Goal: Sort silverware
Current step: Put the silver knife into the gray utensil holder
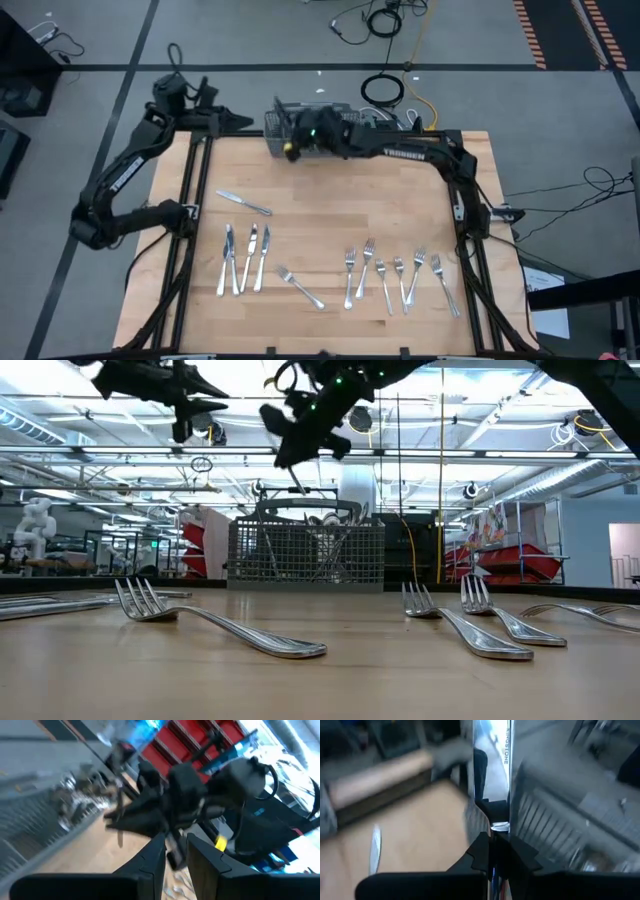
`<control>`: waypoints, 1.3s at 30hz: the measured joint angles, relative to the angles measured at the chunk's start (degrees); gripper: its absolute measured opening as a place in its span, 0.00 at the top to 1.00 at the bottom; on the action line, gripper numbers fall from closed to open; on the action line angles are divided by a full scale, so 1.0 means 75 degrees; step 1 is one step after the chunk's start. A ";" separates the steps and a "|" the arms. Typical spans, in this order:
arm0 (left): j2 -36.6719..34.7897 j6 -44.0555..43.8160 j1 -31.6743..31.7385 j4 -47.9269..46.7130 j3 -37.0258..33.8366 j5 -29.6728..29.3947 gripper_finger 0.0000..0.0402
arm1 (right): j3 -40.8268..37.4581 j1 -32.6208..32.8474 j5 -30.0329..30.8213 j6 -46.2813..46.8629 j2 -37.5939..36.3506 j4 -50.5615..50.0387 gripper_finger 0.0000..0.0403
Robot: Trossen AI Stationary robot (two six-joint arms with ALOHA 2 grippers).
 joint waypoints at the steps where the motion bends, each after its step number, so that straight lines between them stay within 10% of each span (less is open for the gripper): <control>1: -0.0072 0.0003 0.0060 0.0045 0.0000 -0.0071 0.79 | 0.0028 -0.0142 -0.0005 -0.0114 -0.0008 0.0238 0.95; 9: -0.0260 0.0009 0.0288 0.0229 0.0000 -0.0360 0.79 | 0.0019 -0.0721 -0.0446 -0.1712 0.0339 0.2558 0.95; 19: -0.0272 0.0067 0.0503 0.0243 0.0000 -0.0268 0.79 | 0.0020 -0.0914 -0.0836 -0.0713 0.1669 0.4752 0.95; 39: -0.0272 0.0270 0.0519 0.0189 0.0000 -0.0229 0.79 | 0.0020 -0.0808 0.0218 -0.0432 0.2206 0.4358 0.94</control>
